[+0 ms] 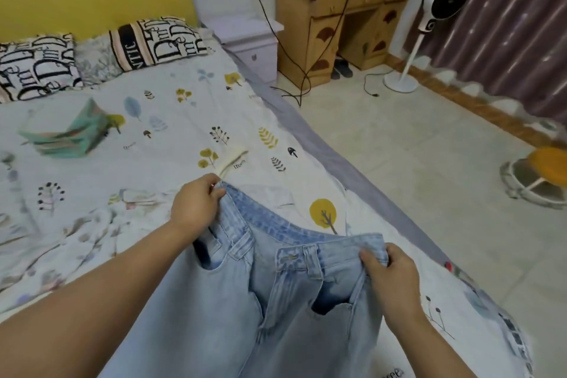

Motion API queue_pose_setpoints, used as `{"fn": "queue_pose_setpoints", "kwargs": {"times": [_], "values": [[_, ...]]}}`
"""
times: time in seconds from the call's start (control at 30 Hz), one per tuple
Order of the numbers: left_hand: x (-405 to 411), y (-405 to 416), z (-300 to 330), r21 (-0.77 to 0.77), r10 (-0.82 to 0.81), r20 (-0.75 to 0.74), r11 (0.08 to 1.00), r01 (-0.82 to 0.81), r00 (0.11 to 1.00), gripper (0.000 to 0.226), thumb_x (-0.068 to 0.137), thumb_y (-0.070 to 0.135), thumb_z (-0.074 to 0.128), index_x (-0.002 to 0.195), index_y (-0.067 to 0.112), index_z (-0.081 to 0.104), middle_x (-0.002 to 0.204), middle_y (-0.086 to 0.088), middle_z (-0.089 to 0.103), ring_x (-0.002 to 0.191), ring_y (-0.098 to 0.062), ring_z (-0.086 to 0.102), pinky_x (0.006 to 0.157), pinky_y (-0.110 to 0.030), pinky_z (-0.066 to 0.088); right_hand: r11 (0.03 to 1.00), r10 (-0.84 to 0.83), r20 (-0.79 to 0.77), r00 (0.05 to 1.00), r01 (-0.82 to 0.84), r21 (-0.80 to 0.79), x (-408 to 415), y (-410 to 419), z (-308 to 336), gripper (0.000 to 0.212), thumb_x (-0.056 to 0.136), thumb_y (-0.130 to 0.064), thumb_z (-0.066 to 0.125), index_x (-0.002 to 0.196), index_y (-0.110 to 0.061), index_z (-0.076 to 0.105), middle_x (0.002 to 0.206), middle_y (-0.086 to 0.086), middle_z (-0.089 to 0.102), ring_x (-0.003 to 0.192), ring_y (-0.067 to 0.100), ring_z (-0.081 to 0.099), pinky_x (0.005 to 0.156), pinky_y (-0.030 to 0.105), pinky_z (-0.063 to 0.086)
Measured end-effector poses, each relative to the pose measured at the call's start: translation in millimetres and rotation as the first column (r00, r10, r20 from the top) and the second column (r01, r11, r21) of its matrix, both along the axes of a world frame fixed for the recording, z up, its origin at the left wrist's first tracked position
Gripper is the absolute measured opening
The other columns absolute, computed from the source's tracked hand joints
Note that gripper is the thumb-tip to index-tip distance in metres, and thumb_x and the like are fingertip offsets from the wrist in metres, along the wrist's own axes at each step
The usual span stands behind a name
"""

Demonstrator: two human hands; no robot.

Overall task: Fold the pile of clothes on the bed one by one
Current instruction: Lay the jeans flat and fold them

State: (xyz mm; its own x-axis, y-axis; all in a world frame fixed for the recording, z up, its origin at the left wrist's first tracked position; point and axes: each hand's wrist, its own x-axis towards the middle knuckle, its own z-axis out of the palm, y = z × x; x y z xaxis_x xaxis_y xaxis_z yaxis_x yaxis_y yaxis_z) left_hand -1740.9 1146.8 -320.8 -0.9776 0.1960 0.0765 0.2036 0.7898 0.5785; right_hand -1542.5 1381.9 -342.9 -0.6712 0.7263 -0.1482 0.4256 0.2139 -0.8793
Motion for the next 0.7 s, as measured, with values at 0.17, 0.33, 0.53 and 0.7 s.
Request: {"fn": "queue_pose_setpoints", "kwargs": {"times": [0.17,0.33,0.53,0.7], "values": [[-30.0,43.3,-52.9,0.052,-0.002,-0.057,0.999,0.005,0.998,0.007,0.092,0.015,0.054,0.084,0.014,0.053,0.072,-0.002,0.053,0.071,-0.022,0.046,0.062,-0.030,0.029,0.996,-0.022,0.026,0.999,0.020,0.082,-32.3,47.0,-47.1,0.022,0.087,-0.014,0.062,0.068,-0.011,0.050,0.065,0.001,0.054,0.060,0.011,0.046,0.053,0.021,0.033],[-29.3,56.1,-128.7,-0.075,-0.029,0.091,0.997,0.036,0.995,0.012,0.093,0.013,0.050,0.082,0.009,0.049,0.071,-0.008,0.053,0.078,-0.033,0.056,0.062,-0.031,0.029,0.996,0.034,0.199,0.979,-0.050,0.075,-38.8,58.6,-116.6,0.028,0.086,-0.010,0.063,0.065,-0.011,0.044,0.062,0.001,0.048,0.059,0.019,0.045,0.049,0.014,0.031],[-15.9,79.6,-166.3,-0.380,-0.246,-0.124,0.907,0.183,0.961,0.042,0.083,0.009,0.058,0.120,-0.008,0.050,0.127,-0.033,0.045,0.114,-0.046,0.046,0.087,-0.050,0.042,0.867,-0.017,0.464,0.886,-0.218,0.449,-56.2,45.7,-155.5,0.063,0.085,-0.004,0.058,0.142,-0.008,0.032,0.141,0.024,0.033,0.126,0.038,0.037,0.100,0.047,0.034],[6.8,110.5,-173.8,-0.704,-0.724,0.278,0.294,0.647,0.631,0.039,0.094,0.037,0.043,0.122,0.012,0.053,0.128,-0.011,0.050,0.122,-0.029,0.045,0.107,-0.041,0.022,0.524,0.316,0.616,0.721,-0.674,0.520,-77.8,7.1,-178.5,0.057,0.089,-0.023,0.057,0.141,-0.010,0.037,0.147,0.020,0.033,0.138,0.031,0.029,0.108,0.054,0.023]]}}
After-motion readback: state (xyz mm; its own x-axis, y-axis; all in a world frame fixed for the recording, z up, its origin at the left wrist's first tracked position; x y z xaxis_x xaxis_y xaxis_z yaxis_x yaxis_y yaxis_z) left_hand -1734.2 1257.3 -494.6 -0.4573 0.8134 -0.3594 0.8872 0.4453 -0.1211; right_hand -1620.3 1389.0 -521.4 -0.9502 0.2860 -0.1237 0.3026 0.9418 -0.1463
